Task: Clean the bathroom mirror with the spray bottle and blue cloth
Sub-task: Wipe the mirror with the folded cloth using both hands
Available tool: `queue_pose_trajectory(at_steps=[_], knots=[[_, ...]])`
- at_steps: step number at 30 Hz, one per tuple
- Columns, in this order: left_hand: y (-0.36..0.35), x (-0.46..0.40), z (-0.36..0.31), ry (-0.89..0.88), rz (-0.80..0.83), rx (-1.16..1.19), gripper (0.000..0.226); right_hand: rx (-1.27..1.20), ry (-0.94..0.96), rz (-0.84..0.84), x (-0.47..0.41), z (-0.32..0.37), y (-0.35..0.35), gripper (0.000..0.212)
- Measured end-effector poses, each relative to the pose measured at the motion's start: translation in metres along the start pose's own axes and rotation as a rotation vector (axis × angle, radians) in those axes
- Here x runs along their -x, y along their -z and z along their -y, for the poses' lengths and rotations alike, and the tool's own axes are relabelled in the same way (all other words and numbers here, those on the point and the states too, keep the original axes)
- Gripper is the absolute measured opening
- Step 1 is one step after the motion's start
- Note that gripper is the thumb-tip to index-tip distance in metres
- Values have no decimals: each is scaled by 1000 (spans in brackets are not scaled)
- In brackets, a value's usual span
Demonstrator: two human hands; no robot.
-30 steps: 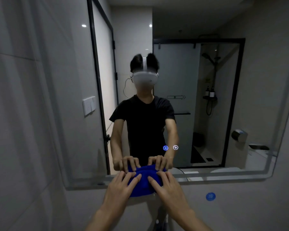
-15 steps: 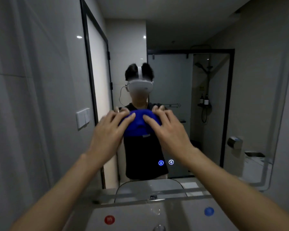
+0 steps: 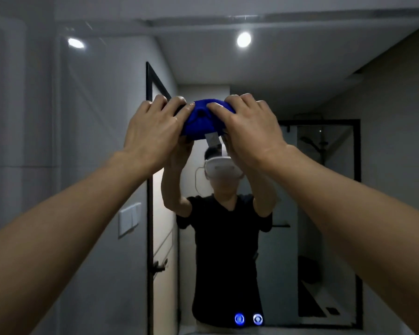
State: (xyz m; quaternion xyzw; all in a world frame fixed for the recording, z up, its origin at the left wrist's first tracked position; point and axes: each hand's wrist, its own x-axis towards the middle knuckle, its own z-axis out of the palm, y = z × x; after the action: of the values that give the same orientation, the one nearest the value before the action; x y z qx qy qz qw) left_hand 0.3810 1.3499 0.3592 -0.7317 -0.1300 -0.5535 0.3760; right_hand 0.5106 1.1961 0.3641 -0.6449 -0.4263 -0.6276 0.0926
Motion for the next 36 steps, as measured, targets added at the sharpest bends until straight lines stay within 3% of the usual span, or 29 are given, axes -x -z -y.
queue_pose_trajectory(at_steps=[14,28,34,36], knots=[[-13,-95,52,-44,-134,49,59,21,-79,-46,-92,-26,12,59],[-11,-165,97,-11,-114,175,50,28,-190,-123,-160,-29,9,60],[-11,-161,112,-11,-81,167,74,165,-203,-77,-171,-15,18,61],[-11,-153,119,-23,-78,165,70,209,-179,-58,-176,-8,24,62]])
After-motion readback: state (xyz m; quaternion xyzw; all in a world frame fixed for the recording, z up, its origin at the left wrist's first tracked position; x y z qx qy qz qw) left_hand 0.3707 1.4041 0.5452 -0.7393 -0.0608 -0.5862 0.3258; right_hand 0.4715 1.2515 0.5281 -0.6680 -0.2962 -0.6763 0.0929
